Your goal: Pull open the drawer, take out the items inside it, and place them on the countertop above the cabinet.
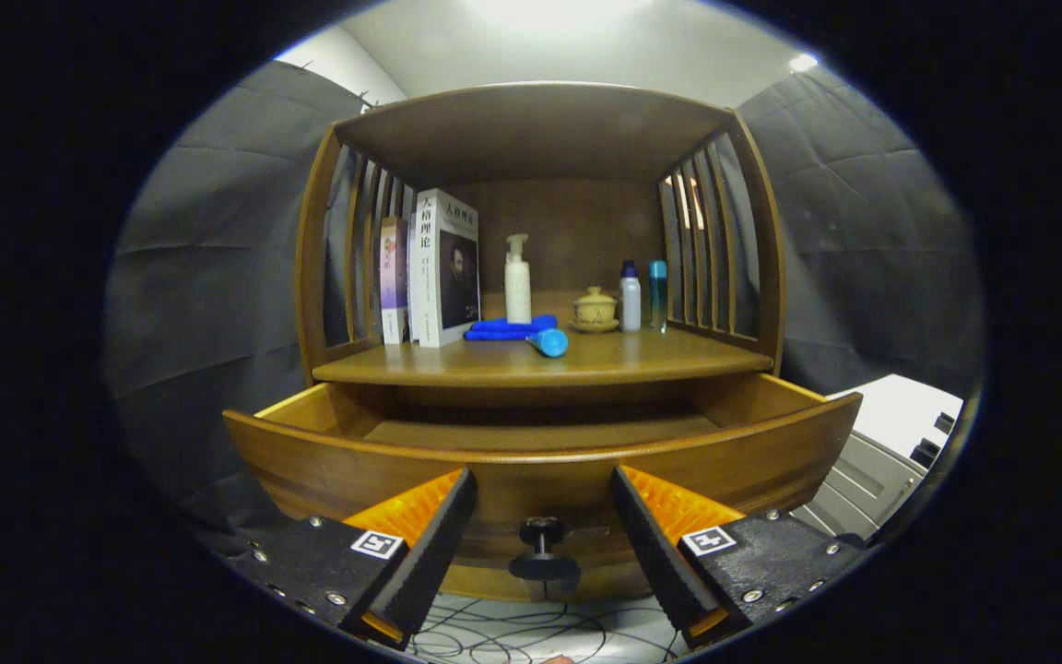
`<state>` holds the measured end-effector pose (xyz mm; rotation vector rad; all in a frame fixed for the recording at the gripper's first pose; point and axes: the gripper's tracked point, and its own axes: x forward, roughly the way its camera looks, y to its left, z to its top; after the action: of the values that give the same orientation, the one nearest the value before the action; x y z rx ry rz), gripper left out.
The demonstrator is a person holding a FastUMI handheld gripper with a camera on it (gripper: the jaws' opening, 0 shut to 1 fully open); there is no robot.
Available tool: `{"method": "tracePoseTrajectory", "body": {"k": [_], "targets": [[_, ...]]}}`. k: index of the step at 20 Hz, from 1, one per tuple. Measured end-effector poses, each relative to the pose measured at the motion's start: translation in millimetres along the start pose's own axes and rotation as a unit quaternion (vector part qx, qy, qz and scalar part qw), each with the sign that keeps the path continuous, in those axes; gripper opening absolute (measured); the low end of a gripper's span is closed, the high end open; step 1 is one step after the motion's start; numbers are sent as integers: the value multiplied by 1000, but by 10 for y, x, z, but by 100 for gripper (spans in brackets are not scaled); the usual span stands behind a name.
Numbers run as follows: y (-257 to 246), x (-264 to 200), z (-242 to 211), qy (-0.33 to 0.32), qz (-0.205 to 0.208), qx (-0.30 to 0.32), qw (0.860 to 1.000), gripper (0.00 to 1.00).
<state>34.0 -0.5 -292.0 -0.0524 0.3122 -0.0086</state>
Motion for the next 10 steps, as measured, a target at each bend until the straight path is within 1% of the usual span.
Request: {"method": "tracePoseTrajectory", "body": {"k": [4,9,10], "targets": [[-25,277,43,-2,1,16,1000,93],[-44,600,75,0,-1,9,1000,93],[-55,670,96,-3,-2,7,1000,94]]}}
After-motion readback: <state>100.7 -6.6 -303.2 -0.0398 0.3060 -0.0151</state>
